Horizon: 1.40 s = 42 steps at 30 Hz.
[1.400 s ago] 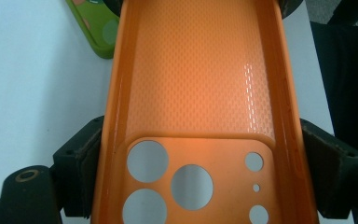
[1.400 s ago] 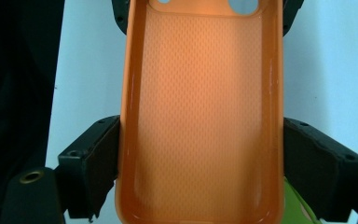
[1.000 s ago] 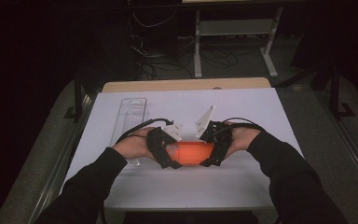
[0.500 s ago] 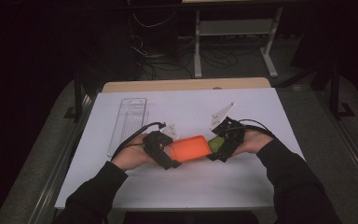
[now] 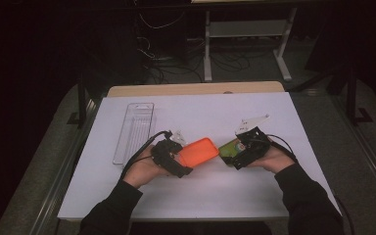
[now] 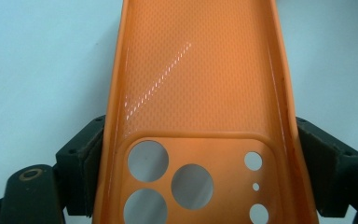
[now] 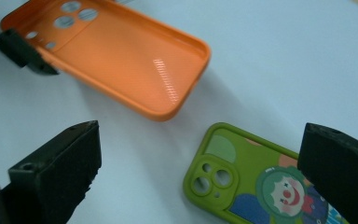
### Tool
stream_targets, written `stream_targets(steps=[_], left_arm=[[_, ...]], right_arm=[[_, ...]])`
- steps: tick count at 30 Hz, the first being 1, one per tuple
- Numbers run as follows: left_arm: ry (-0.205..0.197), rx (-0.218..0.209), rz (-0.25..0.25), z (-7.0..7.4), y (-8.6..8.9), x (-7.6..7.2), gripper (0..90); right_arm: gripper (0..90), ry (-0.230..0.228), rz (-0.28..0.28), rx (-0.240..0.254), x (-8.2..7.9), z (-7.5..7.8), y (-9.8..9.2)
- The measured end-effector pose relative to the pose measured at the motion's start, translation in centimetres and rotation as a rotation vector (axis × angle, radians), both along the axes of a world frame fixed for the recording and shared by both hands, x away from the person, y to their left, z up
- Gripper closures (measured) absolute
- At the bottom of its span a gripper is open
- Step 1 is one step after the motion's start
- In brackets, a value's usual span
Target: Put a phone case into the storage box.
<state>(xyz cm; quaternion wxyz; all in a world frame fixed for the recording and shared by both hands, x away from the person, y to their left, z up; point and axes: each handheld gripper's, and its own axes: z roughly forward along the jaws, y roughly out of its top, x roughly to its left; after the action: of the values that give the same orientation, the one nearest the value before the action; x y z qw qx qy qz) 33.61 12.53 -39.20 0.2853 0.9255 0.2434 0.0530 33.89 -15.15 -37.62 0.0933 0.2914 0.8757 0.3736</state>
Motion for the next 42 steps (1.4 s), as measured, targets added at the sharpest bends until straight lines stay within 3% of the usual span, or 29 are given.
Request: stream_targets(steps=[7,9,12,15,18,30,42], left_arm=[[0.012,-0.01,0.028,0.3,0.9,0.2,15.9],[0.014,-0.014,0.032,0.1,1.0,0.1,15.9],[0.025,-0.025,0.04,0.2,1.1,-0.1,15.9],[0.027,-0.047,0.047,0.2,0.9,-0.3,15.9],[0.027,-0.037,0.038,0.3,0.9,-0.2,15.9],[0.019,-0.038,0.039,0.6,1.1,-0.3,15.9],[0.018,-0.036,0.043,0.7,1.5,-0.2,15.9]], right_arm=[[0.0,-0.043,-0.147,0.052,-1.8,-1.7,-0.2],[0.0,-0.046,-0.161,0.056,-2.0,-1.9,-0.2],[0.0,-0.043,-0.224,0.103,-3.0,-3.0,-0.2],[0.0,-0.042,-0.226,0.105,-3.2,-3.4,-0.1],[0.0,-0.033,-0.24,0.117,-3.5,-3.9,0.2],[0.0,-0.124,-0.244,0.099,-3.7,-4.1,0.7],[0.0,-0.235,-0.208,0.004,-3.8,-4.1,0.9]])
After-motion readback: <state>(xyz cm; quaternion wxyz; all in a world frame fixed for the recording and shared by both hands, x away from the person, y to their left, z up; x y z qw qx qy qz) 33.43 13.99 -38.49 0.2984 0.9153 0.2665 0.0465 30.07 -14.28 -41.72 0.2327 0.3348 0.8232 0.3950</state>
